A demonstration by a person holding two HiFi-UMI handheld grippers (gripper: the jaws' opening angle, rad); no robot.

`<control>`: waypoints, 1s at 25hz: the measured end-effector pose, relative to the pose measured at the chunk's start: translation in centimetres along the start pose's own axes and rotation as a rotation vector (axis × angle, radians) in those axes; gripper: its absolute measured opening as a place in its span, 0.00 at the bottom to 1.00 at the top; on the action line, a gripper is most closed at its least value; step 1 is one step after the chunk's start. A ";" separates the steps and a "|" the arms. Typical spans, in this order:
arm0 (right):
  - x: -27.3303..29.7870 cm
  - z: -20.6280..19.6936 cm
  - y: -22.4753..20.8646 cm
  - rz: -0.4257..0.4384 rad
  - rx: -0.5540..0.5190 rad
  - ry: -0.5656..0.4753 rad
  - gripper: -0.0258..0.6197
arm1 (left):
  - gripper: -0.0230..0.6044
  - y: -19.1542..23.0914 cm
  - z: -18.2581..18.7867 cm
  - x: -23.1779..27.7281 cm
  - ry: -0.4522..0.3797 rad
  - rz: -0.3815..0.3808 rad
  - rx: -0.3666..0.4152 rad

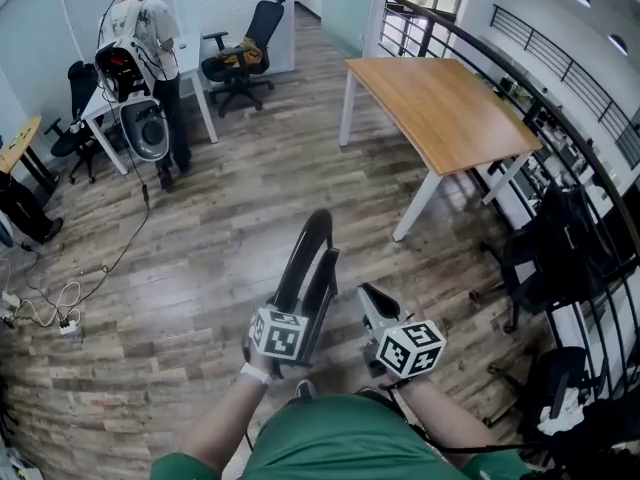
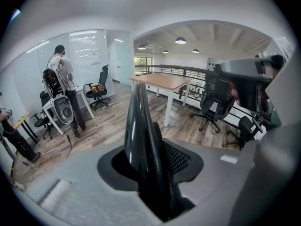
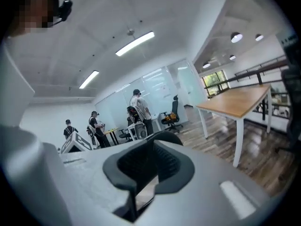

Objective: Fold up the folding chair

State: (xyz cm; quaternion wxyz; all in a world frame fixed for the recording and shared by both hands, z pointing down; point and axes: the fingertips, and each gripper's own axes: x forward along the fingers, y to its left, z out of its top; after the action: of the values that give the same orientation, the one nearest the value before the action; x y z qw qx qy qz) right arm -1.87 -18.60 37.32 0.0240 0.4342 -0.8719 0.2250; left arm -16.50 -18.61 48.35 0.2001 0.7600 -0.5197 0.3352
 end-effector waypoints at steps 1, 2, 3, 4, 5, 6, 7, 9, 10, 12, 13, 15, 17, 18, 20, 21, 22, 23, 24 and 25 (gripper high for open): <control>-0.9 0.9 0.4 0.005 -0.055 -0.023 0.09 | 0.28 -0.2 0.0 -0.1 0.003 0.004 0.002; -1.9 2.0 0.9 0.009 -0.108 -0.051 0.09 | 0.28 -0.5 0.0 -0.1 0.006 0.008 0.005; -2.9 3.1 1.2 0.014 -0.159 -0.084 0.08 | 0.28 -0.7 0.1 -0.1 0.009 0.012 0.009; -3.8 4.3 1.6 0.020 -0.205 -0.123 0.07 | 0.28 -0.9 0.2 -0.1 0.011 0.015 0.011; -4.8 5.5 2.0 0.030 -0.242 -0.166 0.06 | 0.28 -1.2 0.3 -0.2 0.011 0.018 0.014; -5.7 6.7 2.5 0.041 -0.271 -0.207 0.05 | 0.28 -1.4 0.3 -0.2 0.012 0.019 0.015; -6.7 7.7 2.9 0.052 -0.294 -0.244 0.05 | 0.28 -1.7 0.4 -0.2 0.012 0.019 0.016; -8.3 9.5 3.5 0.070 -0.339 -0.297 0.05 | 0.28 -2.4 0.5 -0.3 0.011 0.015 0.014; -9.0 10.2 3.8 0.075 -0.368 -0.315 0.05 | 0.28 -2.7 0.6 -0.2 0.008 0.012 0.013; -10.0 11.2 4.5 0.079 -0.434 -0.334 0.04 | 0.28 -3.1 0.9 -0.1 0.000 0.006 0.009; -10.3 11.5 4.8 0.073 -0.467 -0.336 0.05 | 0.28 -3.3 1.0 0.0 -0.003 0.004 0.008; -10.7 11.9 5.2 0.056 -0.505 -0.337 0.04 | 0.28 -3.7 1.2 0.0 -0.005 0.003 0.010; -11.3 12.0 5.2 0.047 -0.515 -0.339 0.04 | 0.28 -4.5 1.2 0.1 -0.005 0.003 0.015; -11.7 11.9 5.1 0.042 -0.520 -0.340 0.04 | 0.28 -4.9 1.2 0.1 -0.007 0.002 0.020; -12.5 11.9 4.9 0.029 -0.536 -0.341 0.04 | 0.28 -5.6 1.1 0.3 -0.015 0.003 0.037; -12.8 12.0 4.8 0.023 -0.543 -0.342 0.04 | 0.28 -5.8 1.1 0.3 -0.017 0.004 0.046; -13.1 12.0 4.6 0.019 -0.546 -0.342 0.04 | 0.28 -5.9 1.1 0.4 -0.021 0.004 0.051; -13.4 12.1 4.4 0.016 -0.545 -0.343 0.04 | 0.28 -6.0 1.2 0.4 -0.026 0.000 0.052; -13.7 12.2 4.2 0.013 -0.542 -0.345 0.04 | 0.28 -6.1 1.3 0.4 -0.033 -0.010 0.048; -14.0 12.3 4.0 0.010 -0.536 -0.348 0.04 | 0.28 -6.1 1.4 0.4 -0.041 -0.022 0.041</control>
State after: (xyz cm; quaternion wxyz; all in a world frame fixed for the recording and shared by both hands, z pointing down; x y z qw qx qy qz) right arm 5.65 -11.17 21.46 -0.0130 0.4401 -0.8933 -0.0904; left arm -10.31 -17.45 47.94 0.1775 0.7764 -0.5082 0.3279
